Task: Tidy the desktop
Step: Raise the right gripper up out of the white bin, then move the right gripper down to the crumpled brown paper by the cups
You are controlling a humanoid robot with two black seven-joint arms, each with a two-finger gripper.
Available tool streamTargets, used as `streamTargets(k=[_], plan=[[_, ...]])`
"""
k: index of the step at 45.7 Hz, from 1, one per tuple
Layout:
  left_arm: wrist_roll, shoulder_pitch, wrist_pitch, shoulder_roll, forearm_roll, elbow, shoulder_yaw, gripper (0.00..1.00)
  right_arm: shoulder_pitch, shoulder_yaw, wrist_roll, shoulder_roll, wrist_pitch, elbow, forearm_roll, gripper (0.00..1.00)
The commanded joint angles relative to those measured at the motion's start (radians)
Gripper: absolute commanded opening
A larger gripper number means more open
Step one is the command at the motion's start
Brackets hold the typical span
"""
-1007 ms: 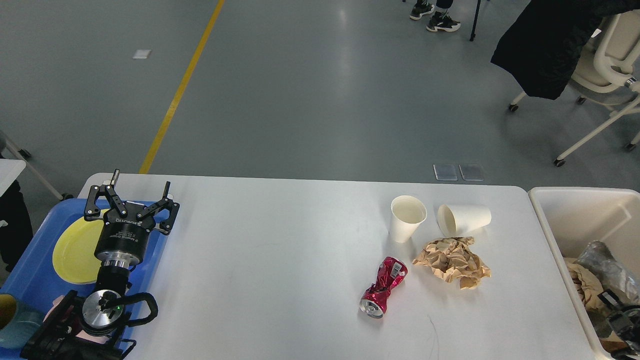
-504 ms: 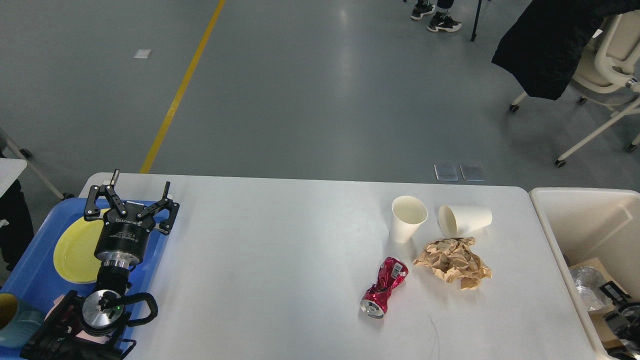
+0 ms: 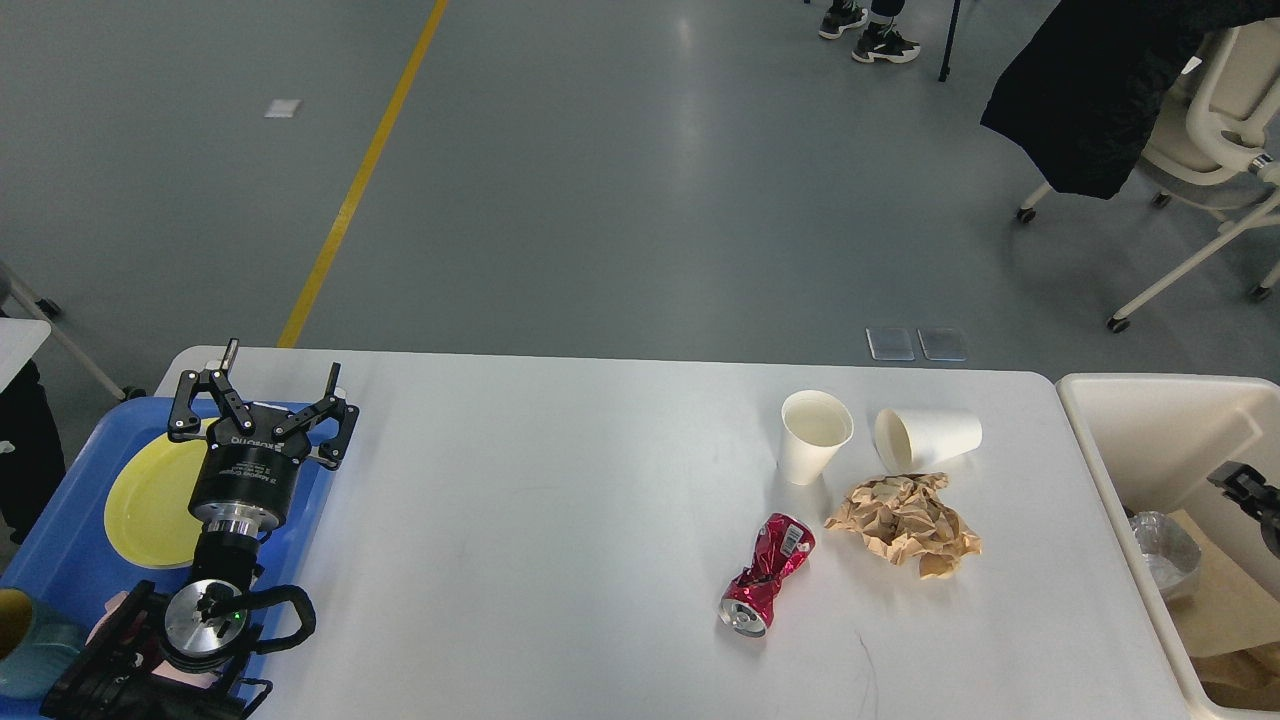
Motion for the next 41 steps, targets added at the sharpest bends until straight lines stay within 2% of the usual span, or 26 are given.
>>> streamTargets(k=[1, 8, 16, 19, 33, 41], plan=[[0.0, 0.0, 0.0, 0.0, 0.001, 0.0, 0.0, 0.96, 0.249, -0.129, -0.051, -0.014, 0.097, 0.177, -0.064, 1.0], [0.0, 0.0, 0.0, 0.0, -0.001, 0.0, 0.0, 0.96, 0.544, -0.292, -0.06, 0.074, 0.342, 0.335, -0.062, 1.0], [0.0, 0.0, 0.0, 0.0, -0.001, 0.0, 0.0, 0.96, 0.775, -0.346, -0.062, 0.271, 0.728, 0.36, -0.05, 1.0], [0.0, 0.0, 0.0, 0.0, -0.001, 0.0, 0.0, 0.96, 0.867, -0.341, -0.062, 0.292, 0.808, 0.404, -0.033, 1.0], [0.0, 0.0, 0.0, 0.0, -0.001, 0.0, 0.0, 0.96, 1.282, -0.358, -0.062, 0.312, 0.835, 0.844, 0.094, 1.0], [0.0, 0.0, 0.0, 0.0, 0.001, 0.0, 0.0, 0.96, 1.376, -0.399, -0.062, 0.305, 0.835, 0.937, 0.165, 1.0]])
